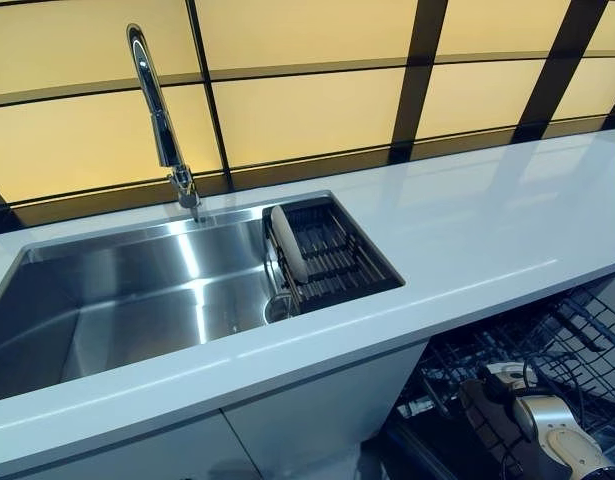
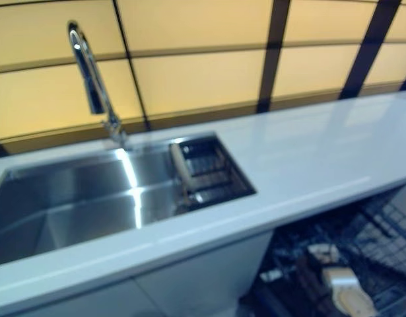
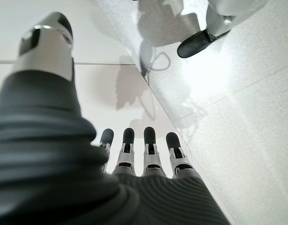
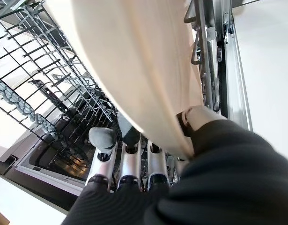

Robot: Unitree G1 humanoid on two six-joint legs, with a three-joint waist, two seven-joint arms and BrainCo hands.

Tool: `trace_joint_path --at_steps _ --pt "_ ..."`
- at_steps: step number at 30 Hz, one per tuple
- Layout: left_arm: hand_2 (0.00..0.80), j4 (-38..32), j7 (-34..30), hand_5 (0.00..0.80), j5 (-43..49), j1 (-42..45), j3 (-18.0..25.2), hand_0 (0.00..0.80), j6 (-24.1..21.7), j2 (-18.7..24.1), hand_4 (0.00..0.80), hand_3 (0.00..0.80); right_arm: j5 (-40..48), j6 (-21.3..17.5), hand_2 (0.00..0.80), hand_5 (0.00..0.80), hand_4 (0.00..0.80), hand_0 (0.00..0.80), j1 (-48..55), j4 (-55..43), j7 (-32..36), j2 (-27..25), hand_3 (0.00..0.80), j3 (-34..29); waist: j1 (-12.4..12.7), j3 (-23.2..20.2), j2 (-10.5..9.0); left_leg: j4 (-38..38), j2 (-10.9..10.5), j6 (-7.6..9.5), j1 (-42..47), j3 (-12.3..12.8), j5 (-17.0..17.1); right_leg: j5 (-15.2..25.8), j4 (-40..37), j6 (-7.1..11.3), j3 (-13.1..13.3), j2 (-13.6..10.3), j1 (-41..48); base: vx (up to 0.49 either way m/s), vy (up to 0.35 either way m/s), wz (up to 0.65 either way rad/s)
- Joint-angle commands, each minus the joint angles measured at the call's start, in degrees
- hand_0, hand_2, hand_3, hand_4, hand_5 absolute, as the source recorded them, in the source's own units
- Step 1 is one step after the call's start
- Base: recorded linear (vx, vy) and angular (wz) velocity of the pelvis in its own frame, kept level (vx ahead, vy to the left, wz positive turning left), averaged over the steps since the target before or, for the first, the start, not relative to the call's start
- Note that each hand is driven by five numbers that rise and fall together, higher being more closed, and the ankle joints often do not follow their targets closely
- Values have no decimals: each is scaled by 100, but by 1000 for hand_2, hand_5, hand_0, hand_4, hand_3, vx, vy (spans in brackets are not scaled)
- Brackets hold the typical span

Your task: Take plates into dishwasher

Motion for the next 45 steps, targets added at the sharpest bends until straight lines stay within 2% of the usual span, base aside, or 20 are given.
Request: trace_joint_path --at_steps 1,3,19,25,36,45 --pt "0 62 175 0 203 -321 -121 0 9 99 0 0 64 119 590 590 590 590 -508 41 -5 258 590 244 101 -46 -166 17 -153 241 -220 -170 50 -233 15 571 -160 -341 312 0 0 0" --pt "0 62 180 0 229 -317 -92 0 16 81 0 0 53 180 0 0 0 0 -480 -17 -40 256 0 180 91 -56 -168 17 -152 243 -223 -169 50 -233 15 569 -144 -333 309 0 0 0" --pt "0 120 218 0 227 -350 -16 0 78 35 0 0 55 287 0 0 0 0 -350 -356 5 57 0 -292 -17 -79 -204 17 -130 251 -185 -112 31 -238 18 566 -57 -296 311 0 0 0" --pt "0 117 214 0 268 -319 54 0 112 40 0 0 209 384 0 0 0 0 -316 -567 89 -116 0 -653 -55 -84 -214 17 -119 242 -171 -99 21 -241 15 559 -23 -278 322 0 0 0" --pt "0 53 43 0 240 -204 264 0 96 264 0 0 977 621 0 0 0 0 -168 -1068 15 -1090 0 -2070 -222 -64 -287 17 -99 235 -119 -46 1 -235 43 553 108 -213 327 0 0 0" --pt "0 205 -24 0 239 -134 384 0 -68 339 0 0 1691 805 0 0 0 0 -8 -767 -152 -1569 0 -2861 -296 -112 -357 17 -73 235 -109 23 -26 -248 42 540 173 -180 325 8 0 -2"
